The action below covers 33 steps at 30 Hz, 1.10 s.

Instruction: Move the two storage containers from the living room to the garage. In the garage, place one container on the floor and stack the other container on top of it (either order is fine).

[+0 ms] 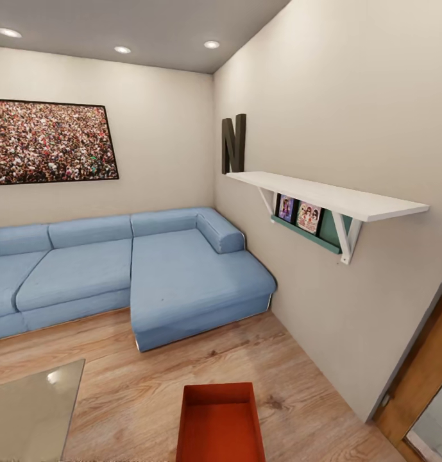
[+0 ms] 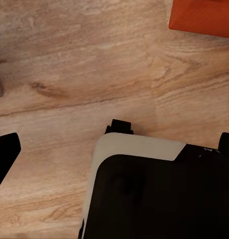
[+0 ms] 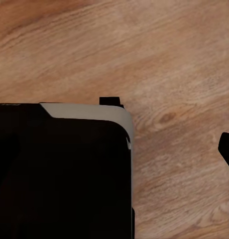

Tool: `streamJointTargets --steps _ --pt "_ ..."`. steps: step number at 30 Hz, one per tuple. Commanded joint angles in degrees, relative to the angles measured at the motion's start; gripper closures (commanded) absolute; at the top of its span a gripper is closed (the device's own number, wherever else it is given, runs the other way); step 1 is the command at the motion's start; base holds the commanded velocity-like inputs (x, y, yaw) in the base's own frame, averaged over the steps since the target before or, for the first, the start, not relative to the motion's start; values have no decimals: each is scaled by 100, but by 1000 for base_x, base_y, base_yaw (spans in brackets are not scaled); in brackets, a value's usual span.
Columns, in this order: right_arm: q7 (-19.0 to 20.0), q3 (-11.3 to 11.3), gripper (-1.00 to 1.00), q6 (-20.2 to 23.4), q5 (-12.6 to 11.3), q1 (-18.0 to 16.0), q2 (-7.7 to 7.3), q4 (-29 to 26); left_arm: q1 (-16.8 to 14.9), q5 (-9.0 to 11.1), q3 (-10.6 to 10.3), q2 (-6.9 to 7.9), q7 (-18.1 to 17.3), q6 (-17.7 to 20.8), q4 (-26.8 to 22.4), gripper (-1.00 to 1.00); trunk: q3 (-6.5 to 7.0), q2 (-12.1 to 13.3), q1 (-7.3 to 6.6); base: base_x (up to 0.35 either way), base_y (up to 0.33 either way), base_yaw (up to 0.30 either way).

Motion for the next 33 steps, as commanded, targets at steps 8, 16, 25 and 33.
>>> streamJointTargets --steps 8,16,25,33 --pt "-12 24 -100 -32 -29 -7 -4 16 -4 46 -49 0 12 -16 4 -100 -7 -5 1 0 0 33" --pt "-1 24 -100 -32 -29 -7 -10 16 -4 46 -44 2 20 -16 4 -100 -55 -5 1 0 0 0" --pt "8 33 -100 -32 -29 -7 -11 16 -4 46 -49 -6 21 -16 4 -100 -136 -5 1 0 0 0" --pt "26 33 -100 -32 -29 -7 -17 16 -4 46 -49 -6 21 -16 4 -100 -209 -5 1 0 0 0"
